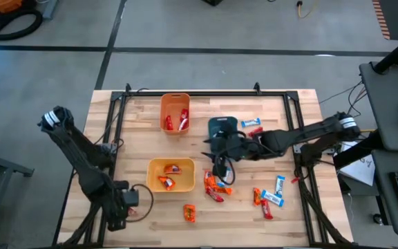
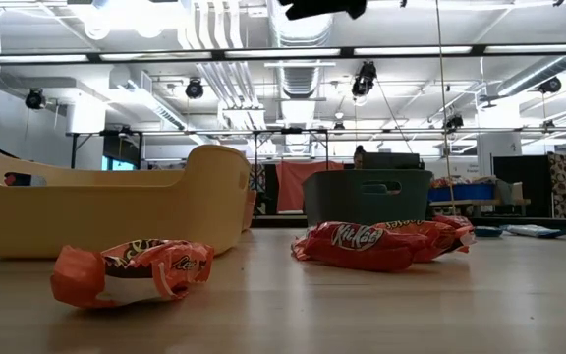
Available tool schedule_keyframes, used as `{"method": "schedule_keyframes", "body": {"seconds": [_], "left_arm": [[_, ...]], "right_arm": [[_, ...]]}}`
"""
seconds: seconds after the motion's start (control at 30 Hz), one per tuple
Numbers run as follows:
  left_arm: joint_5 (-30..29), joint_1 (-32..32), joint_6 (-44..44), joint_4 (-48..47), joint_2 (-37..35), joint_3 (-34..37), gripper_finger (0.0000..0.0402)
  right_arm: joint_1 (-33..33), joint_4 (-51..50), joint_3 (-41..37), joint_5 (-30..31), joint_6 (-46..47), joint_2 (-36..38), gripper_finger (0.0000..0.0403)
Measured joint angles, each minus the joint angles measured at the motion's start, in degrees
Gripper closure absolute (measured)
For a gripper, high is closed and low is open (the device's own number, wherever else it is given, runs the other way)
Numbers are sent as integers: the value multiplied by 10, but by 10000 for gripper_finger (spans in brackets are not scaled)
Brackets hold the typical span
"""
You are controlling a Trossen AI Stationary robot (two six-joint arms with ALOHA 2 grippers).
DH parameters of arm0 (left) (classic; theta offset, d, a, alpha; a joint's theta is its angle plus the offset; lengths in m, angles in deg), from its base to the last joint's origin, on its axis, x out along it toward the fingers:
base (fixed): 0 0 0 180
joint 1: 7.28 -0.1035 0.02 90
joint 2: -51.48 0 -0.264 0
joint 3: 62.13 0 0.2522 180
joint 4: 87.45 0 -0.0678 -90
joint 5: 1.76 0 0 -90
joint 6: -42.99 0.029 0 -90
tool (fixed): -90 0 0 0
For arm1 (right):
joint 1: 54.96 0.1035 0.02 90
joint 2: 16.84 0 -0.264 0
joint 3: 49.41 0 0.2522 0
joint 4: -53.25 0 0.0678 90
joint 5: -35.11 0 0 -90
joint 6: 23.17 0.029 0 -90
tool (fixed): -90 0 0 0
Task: Organize candy in baskets
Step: Put the orange chocolate into the yellow bin
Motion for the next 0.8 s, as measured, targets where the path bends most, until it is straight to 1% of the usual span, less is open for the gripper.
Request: {"method": "schedule_keyframes", "body": {"seconds": [0.17,0.33,0.47,0.6,0.8], "left_arm": [[-1,7,5,2,66,0,256],[-1,7,39,0,125,-5,228],[-1,7,61,-1,160,-12,224],[-4,7,64,-13,185,-20,224],[-8,7,64,-17,194,-22,224]], "right_arm": [[25,-26,0,1,20,10,220],[35,-27,0,5,20,10,220],[35,-28,0,5,20,9,220],[35,-28,0,5,20,8,220],[35,-28,-1,5,20,7,220]]}}
